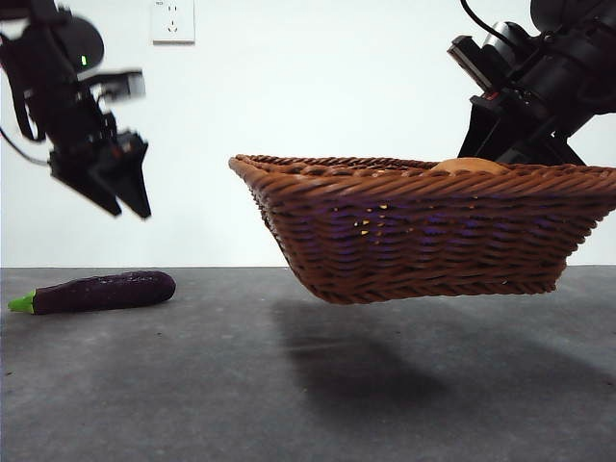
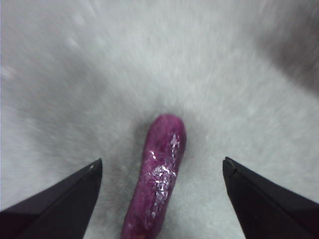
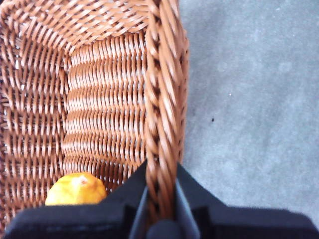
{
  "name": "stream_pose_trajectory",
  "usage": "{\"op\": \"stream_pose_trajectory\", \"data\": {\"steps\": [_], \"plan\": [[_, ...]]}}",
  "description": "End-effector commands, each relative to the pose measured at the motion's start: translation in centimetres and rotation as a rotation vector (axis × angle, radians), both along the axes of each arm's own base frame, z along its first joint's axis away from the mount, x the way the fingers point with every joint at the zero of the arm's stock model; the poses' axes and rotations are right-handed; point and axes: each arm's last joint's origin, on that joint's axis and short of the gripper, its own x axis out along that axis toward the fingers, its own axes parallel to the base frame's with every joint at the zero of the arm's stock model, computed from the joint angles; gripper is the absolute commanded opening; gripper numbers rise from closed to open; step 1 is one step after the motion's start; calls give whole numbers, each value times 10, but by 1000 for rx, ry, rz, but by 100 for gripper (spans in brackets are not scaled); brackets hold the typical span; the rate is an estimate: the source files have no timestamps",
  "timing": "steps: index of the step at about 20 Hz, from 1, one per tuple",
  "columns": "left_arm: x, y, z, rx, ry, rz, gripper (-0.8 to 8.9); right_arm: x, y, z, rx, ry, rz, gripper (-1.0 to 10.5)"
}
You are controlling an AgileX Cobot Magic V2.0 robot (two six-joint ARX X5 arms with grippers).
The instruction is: Help me put the vegetables on the table into the basket
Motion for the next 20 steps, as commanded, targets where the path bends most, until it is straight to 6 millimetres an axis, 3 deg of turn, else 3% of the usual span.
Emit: {"op": "stream_pose_trajectory", "data": {"steps": [1,6,14,20], "plan": [[9,-1,-24,17,35,-36,408,0,1,1,12,-18,21,-12],[21,-2,-60,19,95,-36,408,0,1,1,7,-29,31,-12],[26,-2,-83,18,149,-26,383,1,1,1,8,-31,31,-12],[26,-2,-83,6,157,-3,-12,1,1,1,8,-32,31,-12]]}}
